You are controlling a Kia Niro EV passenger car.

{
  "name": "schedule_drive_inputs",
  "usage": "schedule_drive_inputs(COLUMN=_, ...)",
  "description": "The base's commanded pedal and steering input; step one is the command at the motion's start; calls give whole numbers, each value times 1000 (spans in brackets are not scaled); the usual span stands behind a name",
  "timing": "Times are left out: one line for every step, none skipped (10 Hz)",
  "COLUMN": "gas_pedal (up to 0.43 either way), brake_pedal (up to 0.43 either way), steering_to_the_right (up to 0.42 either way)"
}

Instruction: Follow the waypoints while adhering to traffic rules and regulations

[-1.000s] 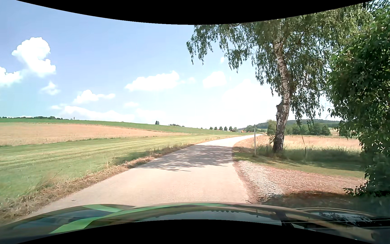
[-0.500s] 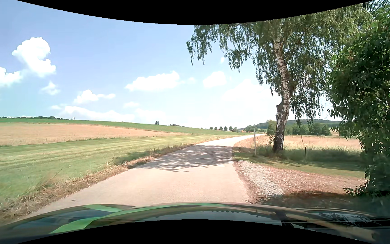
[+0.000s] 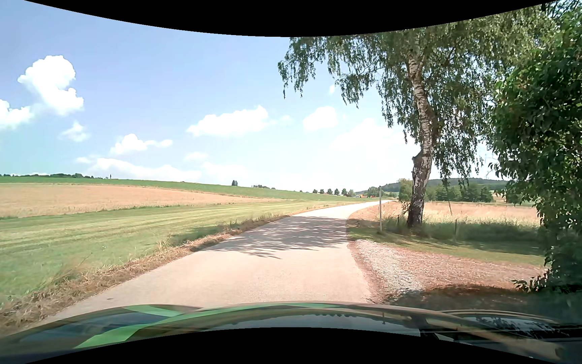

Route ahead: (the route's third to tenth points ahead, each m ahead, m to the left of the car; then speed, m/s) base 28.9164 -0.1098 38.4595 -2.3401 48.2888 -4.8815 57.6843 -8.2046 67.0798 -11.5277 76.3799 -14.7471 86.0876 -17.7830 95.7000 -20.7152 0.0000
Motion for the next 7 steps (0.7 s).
schedule_drive_inputs(gas_pedal=0, brake_pedal=226, steering_to_the_right=10)
schedule_drive_inputs(gas_pedal=0, brake_pedal=220, steering_to_the_right=10)
schedule_drive_inputs(gas_pedal=0, brake_pedal=226, steering_to_the_right=10)
schedule_drive_inputs(gas_pedal=0, brake_pedal=220, steering_to_the_right=10)
schedule_drive_inputs(gas_pedal=0, brake_pedal=220, steering_to_the_right=10)
schedule_drive_inputs(gas_pedal=0, brake_pedal=220, steering_to_the_right=10)
schedule_drive_inputs(gas_pedal=0, brake_pedal=226, steering_to_the_right=10)
